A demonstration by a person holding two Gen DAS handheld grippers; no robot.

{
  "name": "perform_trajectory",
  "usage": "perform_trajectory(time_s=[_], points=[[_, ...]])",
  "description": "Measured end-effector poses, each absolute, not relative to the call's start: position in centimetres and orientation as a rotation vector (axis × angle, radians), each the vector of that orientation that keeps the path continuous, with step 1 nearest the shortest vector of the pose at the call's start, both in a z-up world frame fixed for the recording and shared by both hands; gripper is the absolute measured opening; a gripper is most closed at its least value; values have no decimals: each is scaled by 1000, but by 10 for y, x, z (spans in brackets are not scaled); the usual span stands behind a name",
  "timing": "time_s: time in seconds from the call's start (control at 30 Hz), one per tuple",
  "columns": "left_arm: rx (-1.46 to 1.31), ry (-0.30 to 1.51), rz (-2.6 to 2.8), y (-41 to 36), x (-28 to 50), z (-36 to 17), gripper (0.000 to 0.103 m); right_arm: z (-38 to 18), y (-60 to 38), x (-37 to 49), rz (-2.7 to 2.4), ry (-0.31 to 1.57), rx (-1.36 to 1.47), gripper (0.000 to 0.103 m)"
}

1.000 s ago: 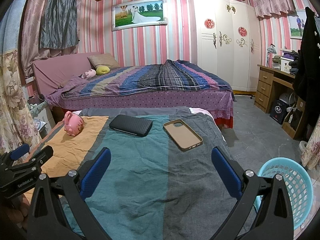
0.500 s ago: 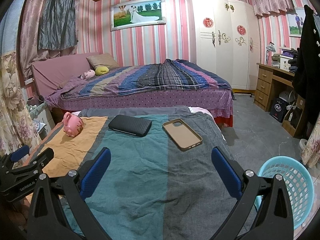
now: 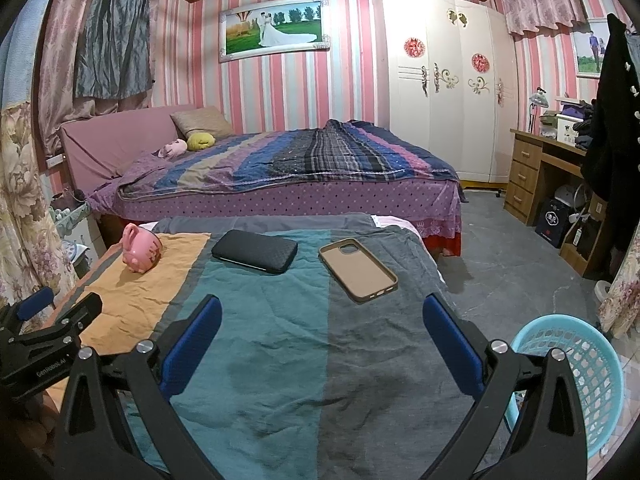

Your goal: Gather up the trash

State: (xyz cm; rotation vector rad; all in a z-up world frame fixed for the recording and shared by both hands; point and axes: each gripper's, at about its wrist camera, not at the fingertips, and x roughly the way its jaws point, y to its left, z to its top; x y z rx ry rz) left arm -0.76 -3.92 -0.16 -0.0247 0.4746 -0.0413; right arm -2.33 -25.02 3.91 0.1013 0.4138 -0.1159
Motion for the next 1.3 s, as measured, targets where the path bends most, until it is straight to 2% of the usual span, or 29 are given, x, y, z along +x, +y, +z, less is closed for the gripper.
perform_trajectory(time_s=[1.3], points=[[-10,469,-40,-42,-9,3,98,40,-242,-25,-127,410,94,98]])
